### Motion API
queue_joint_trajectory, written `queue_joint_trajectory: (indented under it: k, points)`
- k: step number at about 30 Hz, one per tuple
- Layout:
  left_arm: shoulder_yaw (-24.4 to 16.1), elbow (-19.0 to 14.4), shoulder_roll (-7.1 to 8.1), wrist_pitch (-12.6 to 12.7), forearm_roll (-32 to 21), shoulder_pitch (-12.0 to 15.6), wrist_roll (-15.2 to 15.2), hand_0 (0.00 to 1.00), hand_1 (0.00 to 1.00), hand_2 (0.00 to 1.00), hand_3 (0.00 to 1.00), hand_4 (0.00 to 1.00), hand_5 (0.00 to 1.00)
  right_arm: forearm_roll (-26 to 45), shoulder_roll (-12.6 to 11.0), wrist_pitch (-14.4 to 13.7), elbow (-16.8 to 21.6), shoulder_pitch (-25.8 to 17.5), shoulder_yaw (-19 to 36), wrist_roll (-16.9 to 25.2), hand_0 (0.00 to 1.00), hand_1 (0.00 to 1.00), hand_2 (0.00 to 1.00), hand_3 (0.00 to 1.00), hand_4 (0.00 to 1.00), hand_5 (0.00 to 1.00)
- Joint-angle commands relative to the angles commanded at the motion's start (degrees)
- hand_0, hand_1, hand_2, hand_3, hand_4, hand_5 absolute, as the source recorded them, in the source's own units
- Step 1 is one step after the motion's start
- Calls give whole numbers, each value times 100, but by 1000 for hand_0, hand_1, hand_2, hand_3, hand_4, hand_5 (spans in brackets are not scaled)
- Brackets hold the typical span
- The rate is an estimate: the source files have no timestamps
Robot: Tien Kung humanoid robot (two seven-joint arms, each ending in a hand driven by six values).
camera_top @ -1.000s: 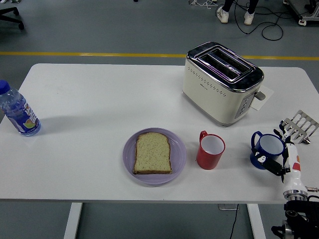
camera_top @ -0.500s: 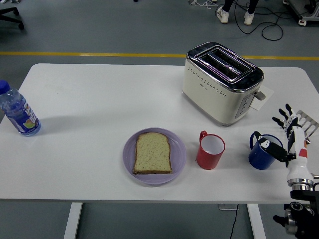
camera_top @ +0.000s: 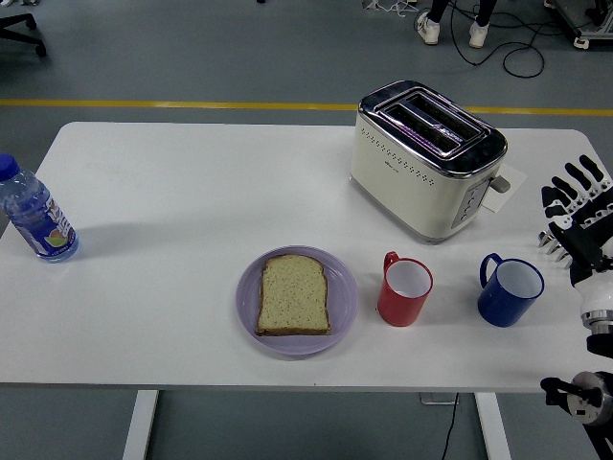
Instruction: Pick up the cup,pour liquid into bread,place the cup on the desk
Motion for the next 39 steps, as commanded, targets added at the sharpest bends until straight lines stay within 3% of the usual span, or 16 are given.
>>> queue_joint_trajectory:
  k: [3,5,7,9,12,15,19,39]
  points:
    - [4,-1,0,-1,0,-2,1,632,637,649,503,239,865,745,14,597,-25,-18,276,-158,704,614,676,621,665,144]
    - [5,-1,0,-1,1,-3,1,633,636,649,503,239,863,1192,31,844,-97,-25,387,-270,684,593,658,605,612,147]
    - [9,-1,-1,-1,2,-6,1,633,636,649,503,239,863,1676,64,1062,-201,-36,509,-436,684,593,658,605,612,147]
    - [10,-1,-1,0,2,-6,1,633,636,649,503,239,863,2160,71,1107,-223,-38,534,-475,684,593,658,605,612,147]
    - [3,0,-2,1,2,-7,2,633,637,649,503,239,863,2905,153,1433,-418,-60,731,-975,681,590,656,608,609,173]
    - [6,-1,-2,1,11,-9,1,633,637,649,503,239,863,3385,174,1435,-472,-63,787,-1174,681,590,656,608,609,173]
    - [6,1,-4,3,7,-6,1,633,637,649,503,239,863,3446,222,1383,-580,-75,903,-1436,678,589,654,608,602,174]
    - [58,4,-13,1,-14,38,-1,633,637,649,503,239,863,3674,269,1565,-926,-130,1013,-1481,662,580,644,608,595,198]
